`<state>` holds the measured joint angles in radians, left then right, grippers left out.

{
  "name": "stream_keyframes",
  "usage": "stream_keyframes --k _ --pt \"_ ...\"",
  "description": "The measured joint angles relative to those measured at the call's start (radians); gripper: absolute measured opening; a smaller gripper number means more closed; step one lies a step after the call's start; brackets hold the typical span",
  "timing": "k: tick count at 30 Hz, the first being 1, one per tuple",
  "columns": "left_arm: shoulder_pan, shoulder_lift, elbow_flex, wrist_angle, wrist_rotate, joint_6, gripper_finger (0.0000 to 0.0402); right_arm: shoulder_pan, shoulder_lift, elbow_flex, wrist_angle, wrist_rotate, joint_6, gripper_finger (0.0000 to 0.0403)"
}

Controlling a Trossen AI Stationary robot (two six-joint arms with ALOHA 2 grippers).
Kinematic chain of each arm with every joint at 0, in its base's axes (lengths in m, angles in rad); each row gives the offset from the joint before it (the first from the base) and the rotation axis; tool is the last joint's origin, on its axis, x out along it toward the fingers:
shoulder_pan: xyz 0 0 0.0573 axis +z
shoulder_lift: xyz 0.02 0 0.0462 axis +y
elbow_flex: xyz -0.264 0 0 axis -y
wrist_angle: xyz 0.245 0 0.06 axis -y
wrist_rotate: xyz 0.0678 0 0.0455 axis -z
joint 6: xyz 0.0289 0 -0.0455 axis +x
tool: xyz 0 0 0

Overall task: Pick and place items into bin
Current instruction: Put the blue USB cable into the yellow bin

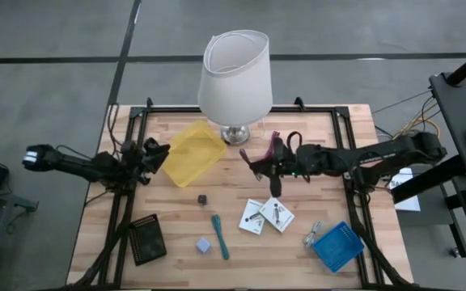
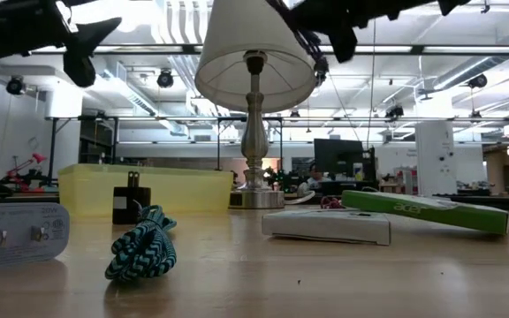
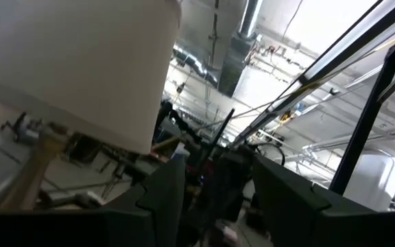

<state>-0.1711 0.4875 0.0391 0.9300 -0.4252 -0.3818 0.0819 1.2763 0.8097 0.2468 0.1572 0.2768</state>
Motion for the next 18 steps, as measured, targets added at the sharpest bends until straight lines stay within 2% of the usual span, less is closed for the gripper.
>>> stream_keyframes --k 6,12,18 --pt "0.000 0.101 0.043 0.004 0.000 -0.005 0.0157 -0.007 0.061 0.006 0.041 -0.002 -0.019 0.0015" --pt "0.001 0.283 0.137 0.006 0.029 -0.003 0.0159 -0.005 0.141 0.051 0.045 -0.013 -0.017 0.0015" --pt "0.008 0.470 0.228 0.011 0.032 -0.031 0.0210 -0.007 0.201 0.133 0.047 -0.057 -0.042 0.0015"
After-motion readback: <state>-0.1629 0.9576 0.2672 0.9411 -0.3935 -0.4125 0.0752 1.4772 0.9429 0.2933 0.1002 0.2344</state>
